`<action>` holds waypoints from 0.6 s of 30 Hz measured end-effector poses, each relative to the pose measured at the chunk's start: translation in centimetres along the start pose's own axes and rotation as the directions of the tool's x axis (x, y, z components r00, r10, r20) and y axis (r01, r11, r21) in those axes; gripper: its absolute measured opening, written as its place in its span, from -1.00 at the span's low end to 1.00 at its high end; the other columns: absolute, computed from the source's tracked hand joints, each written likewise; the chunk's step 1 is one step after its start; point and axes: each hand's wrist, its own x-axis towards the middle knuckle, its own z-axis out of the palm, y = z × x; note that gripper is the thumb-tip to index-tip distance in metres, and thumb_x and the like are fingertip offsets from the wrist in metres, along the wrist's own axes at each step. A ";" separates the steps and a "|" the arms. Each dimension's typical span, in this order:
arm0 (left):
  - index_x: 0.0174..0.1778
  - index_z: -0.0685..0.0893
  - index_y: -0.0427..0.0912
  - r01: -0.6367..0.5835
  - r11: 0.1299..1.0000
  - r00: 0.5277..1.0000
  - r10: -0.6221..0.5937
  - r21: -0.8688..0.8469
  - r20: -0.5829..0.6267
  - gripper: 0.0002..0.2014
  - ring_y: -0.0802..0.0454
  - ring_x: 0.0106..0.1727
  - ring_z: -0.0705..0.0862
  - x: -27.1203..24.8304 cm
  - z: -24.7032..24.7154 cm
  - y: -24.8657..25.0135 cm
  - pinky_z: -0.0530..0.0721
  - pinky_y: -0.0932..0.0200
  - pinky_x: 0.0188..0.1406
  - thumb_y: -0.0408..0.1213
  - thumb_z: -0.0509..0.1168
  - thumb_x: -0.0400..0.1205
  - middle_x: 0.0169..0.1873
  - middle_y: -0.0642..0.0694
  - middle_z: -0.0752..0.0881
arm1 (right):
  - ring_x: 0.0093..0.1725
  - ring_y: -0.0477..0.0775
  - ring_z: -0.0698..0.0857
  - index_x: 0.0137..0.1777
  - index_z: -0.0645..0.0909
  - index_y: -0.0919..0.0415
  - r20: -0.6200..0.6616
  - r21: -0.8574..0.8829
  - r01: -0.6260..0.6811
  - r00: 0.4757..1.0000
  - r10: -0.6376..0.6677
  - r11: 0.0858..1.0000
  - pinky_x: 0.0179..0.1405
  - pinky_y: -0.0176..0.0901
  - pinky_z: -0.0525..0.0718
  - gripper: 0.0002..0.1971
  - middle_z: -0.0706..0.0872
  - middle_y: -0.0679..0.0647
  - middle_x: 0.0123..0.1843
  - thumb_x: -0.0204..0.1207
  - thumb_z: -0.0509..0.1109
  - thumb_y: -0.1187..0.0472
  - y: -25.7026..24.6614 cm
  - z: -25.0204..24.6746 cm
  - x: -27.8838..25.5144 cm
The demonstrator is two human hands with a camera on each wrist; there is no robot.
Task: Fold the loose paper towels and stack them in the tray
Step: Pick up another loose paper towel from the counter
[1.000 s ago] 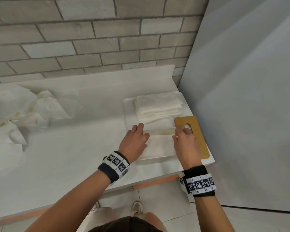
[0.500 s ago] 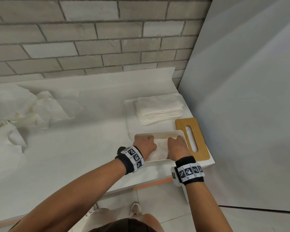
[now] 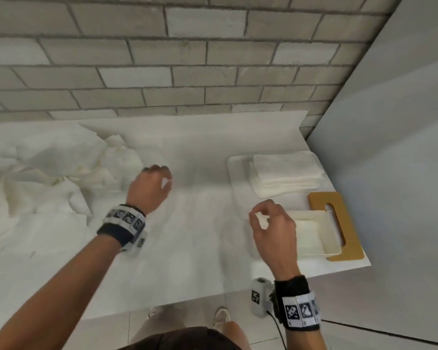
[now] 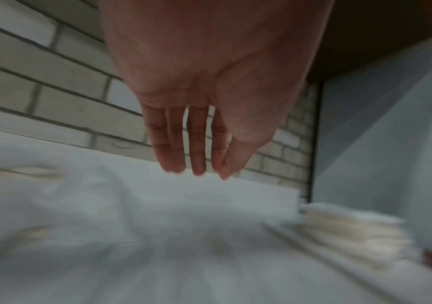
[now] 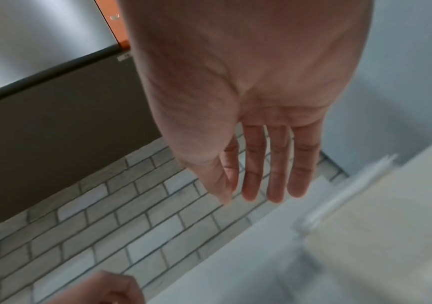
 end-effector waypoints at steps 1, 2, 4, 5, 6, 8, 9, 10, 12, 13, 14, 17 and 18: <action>0.21 0.71 -0.04 0.048 0.996 0.999 -0.049 0.070 0.018 -0.80 -0.31 0.27 0.67 1.3 -0.4 -2.9 0.71 -0.19 0.14 -0.26 0.43 0.67 0.20 -0.17 0.71 | -0.03 -0.14 0.70 0.04 0.62 -0.14 0.037 0.035 0.014 0.999 -0.016 0.999 -0.13 -0.20 0.58 -0.81 0.75 -0.15 0.00 0.70 0.53 0.19 -1.2 2.0 -0.1; 0.34 0.66 -0.04 0.071 0.991 0.996 -0.077 0.118 0.046 -0.69 -0.33 0.43 0.57 2.7 -0.7 -5.6 0.63 -0.23 0.28 -0.27 0.42 0.67 0.37 -0.18 0.63 | -0.01 -0.15 0.71 0.03 0.62 -0.15 0.080 0.060 0.024 0.996 -0.029 0.998 -0.11 -0.21 0.61 -0.80 0.76 -0.16 -0.01 0.70 0.53 0.19 -2.3 4.1 -0.1; 0.58 0.50 0.09 0.049 0.983 0.985 -0.077 0.179 0.152 -0.47 -0.30 0.69 0.28 5.4 -1.3 -9.9 0.45 -0.31 0.52 -0.22 0.44 0.67 0.67 -0.11 0.36 | 0.04 -0.16 0.74 0.02 0.61 -0.17 0.165 0.084 0.028 0.985 -0.042 0.996 -0.02 -0.13 0.72 -0.80 0.78 -0.19 0.00 0.68 0.54 0.17 -4.3 8.2 -0.1; 0.64 0.43 0.20 0.031 0.983 0.974 -0.070 0.181 0.215 -0.38 -0.29 0.76 0.15 6.4 -1.3 -11.8 0.38 -0.37 0.59 -0.17 0.46 0.66 0.75 -0.05 0.22 | 0.06 -0.16 0.74 0.03 0.61 -0.17 0.207 0.086 0.020 0.978 -0.037 0.996 0.01 -0.08 0.76 -0.81 0.78 -0.20 0.02 0.68 0.54 0.15 -5.2 10.2 -0.1; 0.67 0.38 0.29 0.027 0.985 0.959 -0.074 0.170 0.275 -0.32 -0.30 0.79 0.07 7.3 -0.9 -13.6 0.33 -0.41 0.64 -0.12 0.48 0.65 0.79 0.01 0.13 | 0.08 -0.16 0.73 0.04 0.61 -0.18 0.242 0.091 0.005 0.970 -0.027 0.996 0.03 -0.05 0.77 -0.83 0.77 -0.22 0.04 0.69 0.54 0.12 -6.0 12.0 0.0; 0.66 0.38 0.40 0.021 0.987 0.914 -0.085 0.162 0.396 -0.33 -0.36 0.80 0.07 8.1 0.1 -16.4 0.31 -0.45 0.69 -0.08 0.47 0.66 0.82 0.02 0.11 | 0.13 -0.16 0.72 0.06 0.60 -0.19 0.295 0.108 -0.027 0.955 -0.006 0.994 0.09 -0.04 0.77 -0.86 0.76 -0.24 0.08 0.70 0.52 0.06 -7.4 14.9 0.4; 0.63 0.42 0.40 0.013 0.985 0.895 -0.087 0.170 0.438 -0.39 -0.38 0.78 0.13 8.1 0.7 -17.3 0.31 -0.44 0.69 -0.07 0.45 0.68 0.81 -0.01 0.17 | 0.15 -0.16 0.72 0.06 0.59 -0.20 0.312 0.117 -0.042 0.950 0.003 0.992 0.13 -0.05 0.77 -0.85 0.76 -0.24 0.10 0.71 0.52 0.05 -7.9 16.2 0.5; 0.60 0.46 0.38 0.000 0.984 0.889 -0.082 0.180 0.451 -0.46 -0.40 0.76 0.19 7.6 1.3 -17.8 0.32 -0.42 0.69 -0.07 0.42 0.71 0.79 -0.03 0.24 | 0.16 -0.17 0.72 0.07 0.58 -0.22 0.323 0.120 -0.057 0.946 0.015 0.991 0.16 -0.05 0.77 -0.84 0.76 -0.24 0.10 0.71 0.52 0.04 -8.3 17.2 0.7; 0.56 0.53 0.31 -0.039 0.982 0.910 -0.041 0.183 0.413 -0.57 -0.41 0.68 0.30 6.0 2.1 -17.8 0.34 -0.36 0.67 -0.10 0.33 0.77 0.71 -0.03 0.35 | 0.17 -0.17 0.72 0.11 0.56 -0.24 0.334 0.115 -0.087 0.942 0.044 0.990 0.18 -0.03 0.78 -0.82 0.75 -0.24 0.13 0.71 0.52 0.03 -9.0 19.0 0.6; 0.55 0.55 0.28 -0.070 0.981 0.923 -0.004 0.179 0.385 -0.59 -0.42 0.65 0.35 5.0 2.4 -17.6 0.35 -0.33 0.66 -0.13 0.30 0.79 0.68 -0.04 0.39 | 0.19 -0.14 0.72 0.16 0.54 -0.24 0.335 0.107 -0.099 0.940 0.057 0.989 0.17 0.00 0.78 -0.80 0.73 -0.23 0.17 0.71 0.52 0.01 -9.5 19.8 0.4; 0.54 0.57 0.25 -0.105 0.978 0.933 0.034 0.179 0.359 -0.61 -0.42 0.61 0.40 3.9 2.5 -17.3 0.39 -0.32 0.63 -0.15 0.30 0.78 0.65 -0.04 0.43 | 0.22 -0.08 0.72 0.24 0.52 -0.25 0.337 0.091 -0.108 0.939 0.071 0.990 0.17 0.05 0.78 -0.75 0.70 -0.21 0.23 0.70 0.51 -0.01 -10.0 20.6 0.2; 0.44 0.67 0.20 -0.170 0.973 0.951 0.121 0.154 0.283 -0.63 -0.42 0.47 0.57 -0.4 2.8 -16.7 0.61 -0.32 0.39 -0.15 0.41 0.70 0.52 -0.02 0.59 | 0.34 0.09 0.71 0.59 0.35 -0.29 0.341 0.020 -0.108 0.935 0.095 0.994 0.22 0.17 0.78 -0.42 0.45 -0.09 0.58 0.67 0.54 -0.04 -11.6 22.6 -0.5; 0.40 0.69 0.21 -0.164 0.978 0.954 0.126 0.126 0.271 -0.64 -0.39 0.45 0.59 -1.8 2.8 -16.5 0.65 -0.31 0.31 -0.13 0.44 0.68 0.49 0.00 0.63 | 0.39 0.11 0.68 0.69 0.27 -0.35 0.349 -0.013 -0.102 0.932 0.100 0.995 0.29 0.21 0.77 -0.28 0.31 -0.05 0.69 0.64 0.56 -0.06 -12.0 23.0 -0.5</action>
